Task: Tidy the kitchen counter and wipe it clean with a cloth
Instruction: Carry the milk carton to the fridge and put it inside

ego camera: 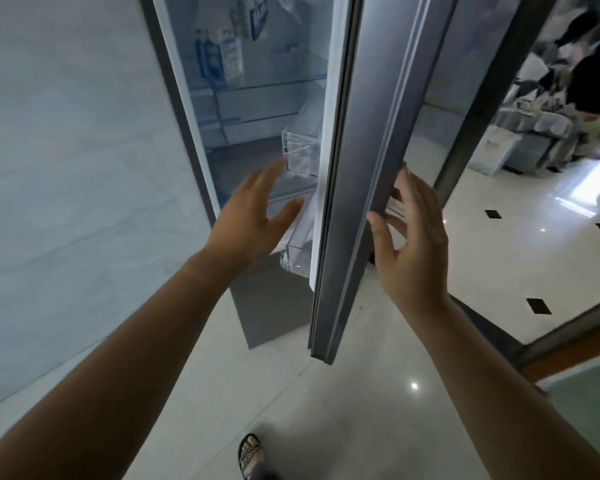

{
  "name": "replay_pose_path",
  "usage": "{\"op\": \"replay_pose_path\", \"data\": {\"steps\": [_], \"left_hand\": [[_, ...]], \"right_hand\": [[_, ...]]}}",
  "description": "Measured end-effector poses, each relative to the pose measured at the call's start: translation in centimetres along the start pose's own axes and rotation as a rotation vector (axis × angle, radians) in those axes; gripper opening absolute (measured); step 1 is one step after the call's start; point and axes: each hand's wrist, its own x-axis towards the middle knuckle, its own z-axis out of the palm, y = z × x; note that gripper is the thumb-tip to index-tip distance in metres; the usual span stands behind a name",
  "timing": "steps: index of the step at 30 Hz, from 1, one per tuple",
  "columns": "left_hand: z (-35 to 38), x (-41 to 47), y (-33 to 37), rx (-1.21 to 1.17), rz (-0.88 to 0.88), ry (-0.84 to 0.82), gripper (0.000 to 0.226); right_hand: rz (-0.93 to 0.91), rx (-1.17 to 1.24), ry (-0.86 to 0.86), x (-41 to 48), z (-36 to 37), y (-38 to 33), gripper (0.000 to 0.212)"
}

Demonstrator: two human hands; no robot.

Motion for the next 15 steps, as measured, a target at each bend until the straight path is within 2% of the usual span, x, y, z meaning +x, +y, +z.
{"op": "replay_pose_path", "data": {"steps": [5,8,15], "left_hand": [[-2.8,0.2,-2.2,0.069,-0.044,0.113,0.057],[-4.0,1.6,-3.7,0.046,-0.072,0.152,0.06],[-7.0,6.6,-6.8,-0.007,-0.071,0.244,0.076]], "right_hand": [[-0.091,0.077,-0.146,1.9,4.5,0.1,0.049],[-0.117,0.088,-0.205,3.8,8.1,0.3,0.058],[-0.155,0.056,-0.24,9.7,15.6,1.1,0.067]]}}
